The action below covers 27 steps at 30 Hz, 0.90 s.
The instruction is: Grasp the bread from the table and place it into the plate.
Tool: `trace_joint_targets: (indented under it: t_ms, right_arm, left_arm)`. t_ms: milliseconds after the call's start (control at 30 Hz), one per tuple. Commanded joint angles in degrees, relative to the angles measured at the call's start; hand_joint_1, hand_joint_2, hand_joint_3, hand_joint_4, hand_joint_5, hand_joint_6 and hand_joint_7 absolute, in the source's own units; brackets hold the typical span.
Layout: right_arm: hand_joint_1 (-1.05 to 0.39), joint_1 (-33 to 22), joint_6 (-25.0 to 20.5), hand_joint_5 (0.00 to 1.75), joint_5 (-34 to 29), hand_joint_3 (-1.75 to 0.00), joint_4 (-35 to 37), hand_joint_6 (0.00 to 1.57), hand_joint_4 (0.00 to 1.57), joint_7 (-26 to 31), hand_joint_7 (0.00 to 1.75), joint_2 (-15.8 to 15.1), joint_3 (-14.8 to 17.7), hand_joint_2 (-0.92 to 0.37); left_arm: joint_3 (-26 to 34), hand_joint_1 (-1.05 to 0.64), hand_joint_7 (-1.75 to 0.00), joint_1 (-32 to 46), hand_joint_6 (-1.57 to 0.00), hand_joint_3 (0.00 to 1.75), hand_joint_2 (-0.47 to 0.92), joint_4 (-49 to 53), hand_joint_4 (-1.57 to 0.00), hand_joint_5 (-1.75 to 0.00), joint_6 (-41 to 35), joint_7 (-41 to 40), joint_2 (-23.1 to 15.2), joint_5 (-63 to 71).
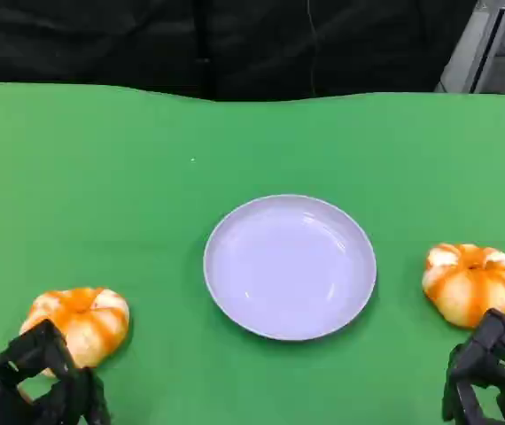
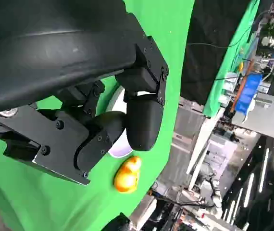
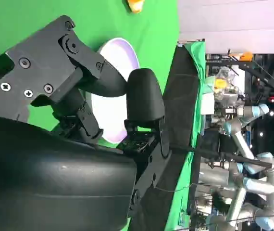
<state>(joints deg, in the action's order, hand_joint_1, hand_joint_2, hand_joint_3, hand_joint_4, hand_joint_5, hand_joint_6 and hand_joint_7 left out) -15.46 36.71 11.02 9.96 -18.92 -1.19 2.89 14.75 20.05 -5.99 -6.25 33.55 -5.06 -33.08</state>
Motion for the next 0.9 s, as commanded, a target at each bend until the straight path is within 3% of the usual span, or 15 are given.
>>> trace_joint_targets:
  t_ms: [33,733,767,833,867,900]
  right_arm:
    - [-0.15,0.36,0.39,1.75,0.53,-1.29,0.17,0.77,0.87,-0.13,1.6,-0.58,0.29,-0.49]
    - [-0.15,-0.16,-0.22,1.75,0.13,-1.29,-0.61,0.77,0.86,0.35,1.6,-0.56,0.26,-0.49]
    - [-0.15,-0.17,-0.27,1.75,0.1,-1.29,-0.63,0.77,0.86,0.41,1.6,-0.55,0.26,-0.5]
    - [-0.14,-0.17,-0.27,1.75,0.1,-1.29,-0.61,0.77,0.86,0.47,1.6,-0.56,0.24,-0.5]
    - [-0.14,-0.19,-0.2,1.75,0.13,-1.29,-0.62,0.77,0.86,0.46,1.6,-0.58,0.22,-0.5]
    - [-0.14,-0.2,-0.16,1.75,0.15,-1.29,-0.63,0.77,0.86,0.45,1.6,-0.6,0.2,-0.5]
  left_arm:
    - [0.11,-0.08,-1.74,-0.12,-0.68,1.25,0.56,-0.01,-0.87,-1.75,0.63,-0.05,-1.09,0.5]
    - [0.15,-0.07,-1.71,0.09,-0.67,1.23,0.57,-0.1,-0.85,-1.75,2.3,-0.23,-0.47,1.23]
    - [0.26,-0.09,-1.47,0.01,-0.65,1.11,0.58,0.3,-0.72,-1.66,3.37,-0.06,-0.03,1.38]
    - [0.32,-0.1,-1.32,-0.06,-0.65,1.03,0.6,0.81,-0.65,-1.61,4.58,0.11,0.42,1.51]
    - [-0.27,-0.11,-1.29,0.19,-0.65,1.01,0.6,1.92,-0.64,-1.6,12.34,-2.81,0.86,8.7]
    - [-0.72,-0.25,-0.86,0.34,-0.59,0.66,0.75,2.89,-0.54,-1.17,18.4,-5.03,1.23,14.21]
